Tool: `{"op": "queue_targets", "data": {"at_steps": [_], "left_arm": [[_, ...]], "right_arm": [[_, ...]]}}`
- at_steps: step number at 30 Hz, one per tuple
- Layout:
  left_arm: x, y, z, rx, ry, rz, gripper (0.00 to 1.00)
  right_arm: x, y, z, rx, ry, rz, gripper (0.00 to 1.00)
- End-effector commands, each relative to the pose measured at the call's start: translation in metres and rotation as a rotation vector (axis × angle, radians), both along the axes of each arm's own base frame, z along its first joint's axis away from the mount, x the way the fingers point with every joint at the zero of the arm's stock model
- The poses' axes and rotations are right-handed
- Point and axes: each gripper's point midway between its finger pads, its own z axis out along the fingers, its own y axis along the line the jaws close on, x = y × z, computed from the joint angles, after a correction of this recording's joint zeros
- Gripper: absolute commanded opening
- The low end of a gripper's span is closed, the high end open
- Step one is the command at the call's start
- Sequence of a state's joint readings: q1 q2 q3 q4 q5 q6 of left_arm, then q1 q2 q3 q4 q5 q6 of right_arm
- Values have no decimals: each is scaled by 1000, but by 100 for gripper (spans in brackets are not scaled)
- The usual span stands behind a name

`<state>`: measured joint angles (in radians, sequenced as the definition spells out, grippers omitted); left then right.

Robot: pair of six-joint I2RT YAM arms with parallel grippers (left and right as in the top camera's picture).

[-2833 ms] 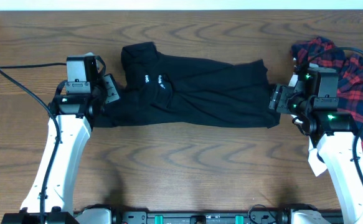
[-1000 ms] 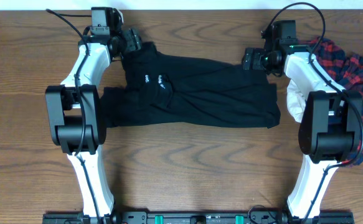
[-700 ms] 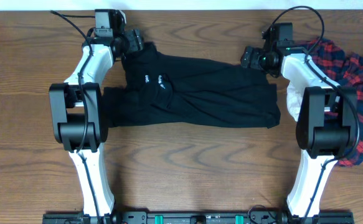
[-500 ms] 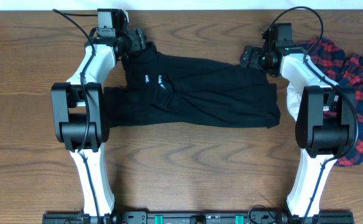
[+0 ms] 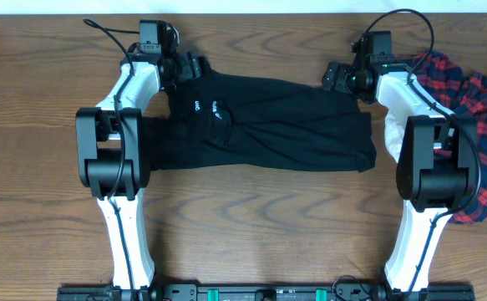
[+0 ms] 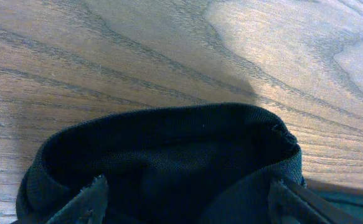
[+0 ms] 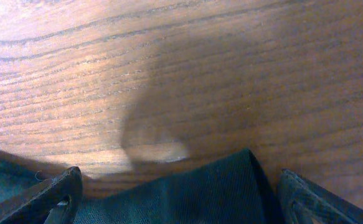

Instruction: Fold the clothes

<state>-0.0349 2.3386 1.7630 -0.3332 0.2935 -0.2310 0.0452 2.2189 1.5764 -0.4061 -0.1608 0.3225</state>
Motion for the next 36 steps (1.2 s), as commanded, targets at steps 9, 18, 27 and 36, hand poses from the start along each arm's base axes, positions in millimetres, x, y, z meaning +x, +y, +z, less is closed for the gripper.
{"op": "queue_targets", "data": {"at_steps": [9, 18, 27, 36], "left_arm": [[25, 35, 68, -3, -173, 50, 90], [22, 77, 70, -70, -144, 182, 93], [13, 59, 69, -217, -96, 146, 96], [1, 57, 64, -507, -5, 136, 97]], "right_arm": [[-6, 5, -13, -3, 44, 18, 98], [-5, 23, -8, 94, 32, 70, 99], [-7, 18, -5, 201, 69, -21, 99], [-5, -30, 3, 343, 67, -105, 98]]}}
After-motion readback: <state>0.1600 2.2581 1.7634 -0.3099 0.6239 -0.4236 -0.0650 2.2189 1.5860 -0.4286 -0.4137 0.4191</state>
